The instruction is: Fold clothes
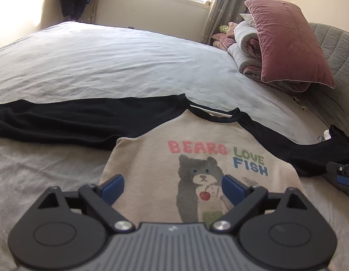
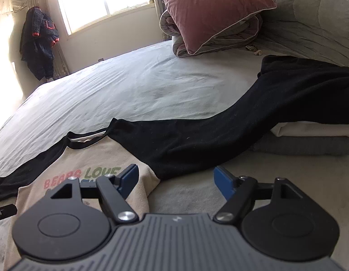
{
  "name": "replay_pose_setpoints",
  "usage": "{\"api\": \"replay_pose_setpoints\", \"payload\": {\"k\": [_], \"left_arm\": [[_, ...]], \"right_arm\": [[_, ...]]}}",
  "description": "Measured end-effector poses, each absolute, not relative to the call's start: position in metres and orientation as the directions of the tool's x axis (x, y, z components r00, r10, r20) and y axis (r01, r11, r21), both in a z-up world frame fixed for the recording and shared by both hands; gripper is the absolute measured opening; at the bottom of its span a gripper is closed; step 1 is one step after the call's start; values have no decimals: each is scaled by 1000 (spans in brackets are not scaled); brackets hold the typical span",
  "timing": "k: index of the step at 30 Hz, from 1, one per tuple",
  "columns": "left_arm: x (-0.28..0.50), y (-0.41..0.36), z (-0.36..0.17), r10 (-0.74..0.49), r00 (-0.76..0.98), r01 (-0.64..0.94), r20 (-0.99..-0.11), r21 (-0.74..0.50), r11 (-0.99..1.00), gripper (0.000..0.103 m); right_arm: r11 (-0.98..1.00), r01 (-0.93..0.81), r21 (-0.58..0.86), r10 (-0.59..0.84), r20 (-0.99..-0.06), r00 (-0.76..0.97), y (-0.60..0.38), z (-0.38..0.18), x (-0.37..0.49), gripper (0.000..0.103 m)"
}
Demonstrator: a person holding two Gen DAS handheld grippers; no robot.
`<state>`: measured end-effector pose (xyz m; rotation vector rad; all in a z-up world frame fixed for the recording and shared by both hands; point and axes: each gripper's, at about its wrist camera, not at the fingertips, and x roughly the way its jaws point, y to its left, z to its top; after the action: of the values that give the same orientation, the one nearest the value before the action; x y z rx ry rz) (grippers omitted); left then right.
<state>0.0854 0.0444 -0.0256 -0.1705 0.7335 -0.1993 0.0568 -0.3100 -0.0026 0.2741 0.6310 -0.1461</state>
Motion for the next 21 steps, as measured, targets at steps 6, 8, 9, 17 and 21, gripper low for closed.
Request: {"api": "replay_pose_setpoints", "payload": {"k": [6,8,9,17,21], "left_arm": [[92,43,-32,-234,712,110,-662,-224,968,102],[93,42,-34,-232,709,105,-666,-226,969,102],[94,42,-34,-230,709,102,-667,-225,969,102],[100,44,-34,-205,718,80,-665,-214,974,102],[102,47,-33,-206,713,74,-670,-220,973,102]], "right_arm": [[960,212,184,-58,-608,792,-313,-8,61,79],[959,214,184,-59,-610,790,-315,-9,62,80],[959,217,184,-61,-611,789,-316,-9,62,81],[951,243,192,-78,-611,788,-321,-13,64,84],[951,245,191,-80,-612,787,-320,-14,65,84]]}}
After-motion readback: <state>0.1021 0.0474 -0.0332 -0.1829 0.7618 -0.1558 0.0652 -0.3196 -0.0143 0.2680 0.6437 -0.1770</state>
